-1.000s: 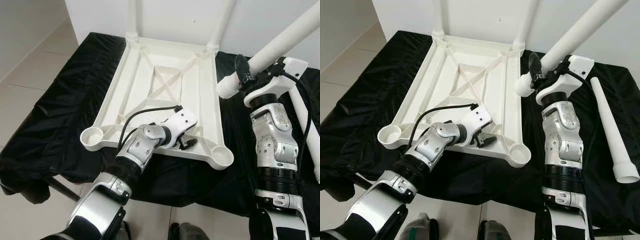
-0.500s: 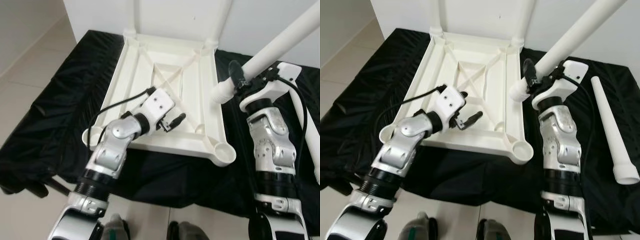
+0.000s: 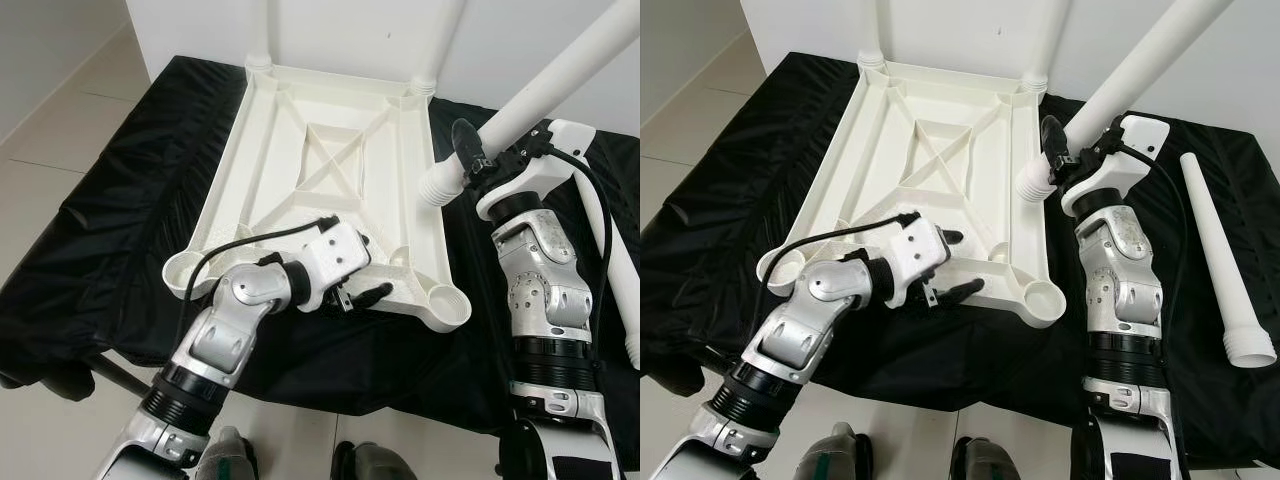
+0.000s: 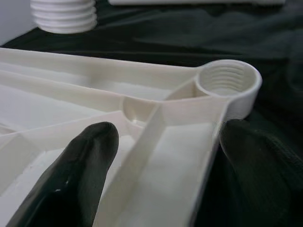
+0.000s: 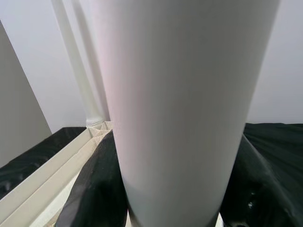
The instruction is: Building children table
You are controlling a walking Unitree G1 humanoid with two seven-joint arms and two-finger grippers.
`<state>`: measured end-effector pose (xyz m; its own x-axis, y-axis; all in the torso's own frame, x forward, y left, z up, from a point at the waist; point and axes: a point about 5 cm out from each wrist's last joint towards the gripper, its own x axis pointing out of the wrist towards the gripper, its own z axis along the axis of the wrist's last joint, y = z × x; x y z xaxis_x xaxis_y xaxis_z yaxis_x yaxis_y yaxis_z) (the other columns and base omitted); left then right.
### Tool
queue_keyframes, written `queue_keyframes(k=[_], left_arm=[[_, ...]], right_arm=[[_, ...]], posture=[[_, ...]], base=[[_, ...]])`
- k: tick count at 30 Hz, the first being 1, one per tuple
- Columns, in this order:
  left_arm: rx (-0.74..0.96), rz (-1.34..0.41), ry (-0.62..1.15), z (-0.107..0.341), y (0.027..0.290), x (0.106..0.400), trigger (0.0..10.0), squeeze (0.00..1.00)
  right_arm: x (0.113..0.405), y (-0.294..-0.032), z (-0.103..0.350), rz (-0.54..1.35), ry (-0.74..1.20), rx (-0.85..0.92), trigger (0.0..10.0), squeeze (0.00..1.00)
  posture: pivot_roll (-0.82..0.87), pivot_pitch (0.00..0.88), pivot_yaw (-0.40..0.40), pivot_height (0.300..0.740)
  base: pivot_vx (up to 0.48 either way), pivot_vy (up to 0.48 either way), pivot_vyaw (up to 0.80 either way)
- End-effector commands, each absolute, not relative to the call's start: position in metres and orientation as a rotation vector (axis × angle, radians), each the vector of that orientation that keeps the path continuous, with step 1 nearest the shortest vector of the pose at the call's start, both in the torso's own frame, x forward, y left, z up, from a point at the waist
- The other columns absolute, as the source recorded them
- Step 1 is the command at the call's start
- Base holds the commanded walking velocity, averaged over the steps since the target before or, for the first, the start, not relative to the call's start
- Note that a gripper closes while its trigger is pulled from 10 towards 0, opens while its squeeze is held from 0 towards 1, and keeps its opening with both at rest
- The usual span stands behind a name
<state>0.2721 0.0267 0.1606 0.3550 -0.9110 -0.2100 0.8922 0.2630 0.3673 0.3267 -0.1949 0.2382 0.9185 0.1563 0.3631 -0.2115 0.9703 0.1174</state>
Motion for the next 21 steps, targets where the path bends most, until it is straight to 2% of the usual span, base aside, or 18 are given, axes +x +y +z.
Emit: queue_keyframes(k=[1,12,21], left_arm=[[0.494,-1.258,-0.024,0.152,0.023,0.267,10.0,0.0],[0.54,-1.299,0.039,0.136,0.013,0.261,10.0,0.0],[0.588,-1.253,0.186,0.113,0.012,0.268,10.0,0.0]], right_arm=[[0.328,-0.195,0.242,0.196,-0.366,0.151,10.0,0.0],[0.328,-0.197,0.243,0.196,-0.37,0.145,10.0,0.0],[0.328,-0.198,0.244,0.193,-0.375,0.143,10.0,0.0]], posture=[[0.03,0.062,-0.066,0.74],[0.02,0.063,-0.067,0.74],[0.01,0.059,-0.063,0.74]], base=[[0.0,0.0,0.0],[0.0,0.0,0.0],[0.0,0.0,0.0]])
